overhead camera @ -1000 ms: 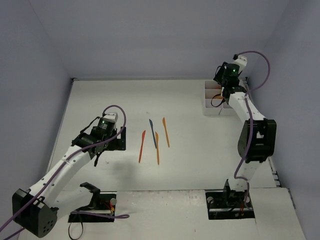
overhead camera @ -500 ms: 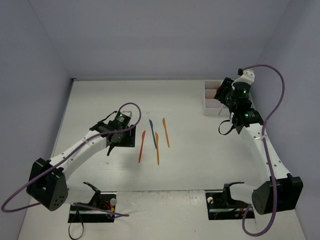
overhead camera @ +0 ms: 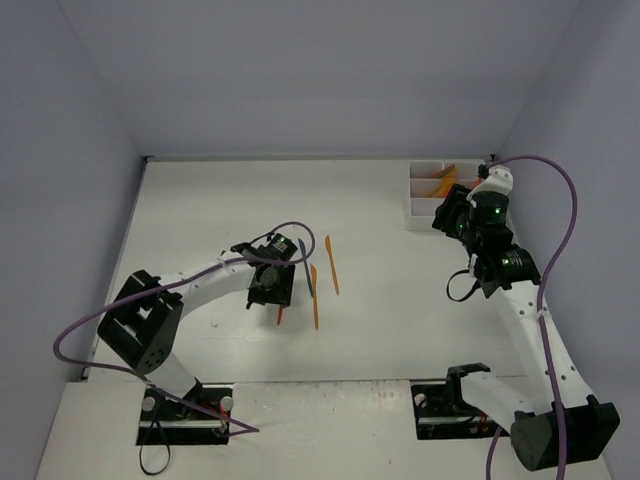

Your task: Sort the eating utensils into containers

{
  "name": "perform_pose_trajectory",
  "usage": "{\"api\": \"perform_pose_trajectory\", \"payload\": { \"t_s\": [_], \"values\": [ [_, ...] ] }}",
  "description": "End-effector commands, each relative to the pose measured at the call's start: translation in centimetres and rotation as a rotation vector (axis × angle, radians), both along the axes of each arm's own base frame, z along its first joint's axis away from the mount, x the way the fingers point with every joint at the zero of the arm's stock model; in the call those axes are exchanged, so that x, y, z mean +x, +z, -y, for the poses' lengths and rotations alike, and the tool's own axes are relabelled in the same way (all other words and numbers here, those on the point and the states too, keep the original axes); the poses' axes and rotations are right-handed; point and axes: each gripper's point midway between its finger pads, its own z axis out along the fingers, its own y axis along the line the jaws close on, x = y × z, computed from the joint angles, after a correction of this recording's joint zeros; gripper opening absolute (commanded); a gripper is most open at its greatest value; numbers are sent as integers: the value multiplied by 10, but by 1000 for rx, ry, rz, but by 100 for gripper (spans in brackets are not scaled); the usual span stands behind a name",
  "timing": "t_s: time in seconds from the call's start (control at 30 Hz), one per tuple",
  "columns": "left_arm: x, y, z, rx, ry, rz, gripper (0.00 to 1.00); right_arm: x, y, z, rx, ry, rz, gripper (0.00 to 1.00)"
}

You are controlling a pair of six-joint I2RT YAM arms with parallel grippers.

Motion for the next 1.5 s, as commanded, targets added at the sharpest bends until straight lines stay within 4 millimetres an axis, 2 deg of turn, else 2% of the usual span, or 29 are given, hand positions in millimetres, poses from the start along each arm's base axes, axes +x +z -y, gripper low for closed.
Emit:
{"api": "perform_pose_trajectory", "payload": {
  "t_s": [0.0, 0.2, 0.37, 0.53, 0.6, 0.7, 0.83, 0.9, 1.0, 1.13, 1.2, 1.37, 1.47],
  "values": [
    [13, 5, 16, -53, 12, 40, 47, -3, 9, -1, -12, 15, 33, 46],
    [13, -12, 19, -26, 10, 5, 45, -4, 3, -3, -4, 27, 14, 46],
    [14, -24, 17, 7, 17, -19, 37, -3, 0, -2, -16, 25, 8, 46],
    [14, -32, 15, 27, 15, -33, 20, -2, 1, -4, -16, 42, 8, 46],
    [11, -34, 13, 33, 9, -39, 5, -2, 2, -10, -9, 73, 8, 46],
    [11, -31, 12, 31, -3, -29, 0, -1, 6, -21, 9, 139, 13, 46],
    [17, -12, 18, -22, -71, 39, 0, -2, 10, -40, 44, 238, 13, 46],
    [23, 14, 23, -70, -124, 124, 0, -7, 16, -65, 98, 359, 13, 48],
    [29, 47, 38, -166, -228, 238, 0, -12, 16, -91, 151, 463, -7, 58],
    [29, 90, 61, -318, -352, 375, 0, -22, 17, -127, 213, 597, -36, 63],
    [26, 111, 69, -369, -398, 424, 0, -27, 25, -144, 258, 660, -35, 63],
    [19, 148, 88, -439, -475, 498, 0, -36, 43, -177, 323, 772, -23, 62],
    [15, 165, 99, -464, -509, 537, 0, -40, 47, -193, 358, 816, -30, 62]
  ]
}}
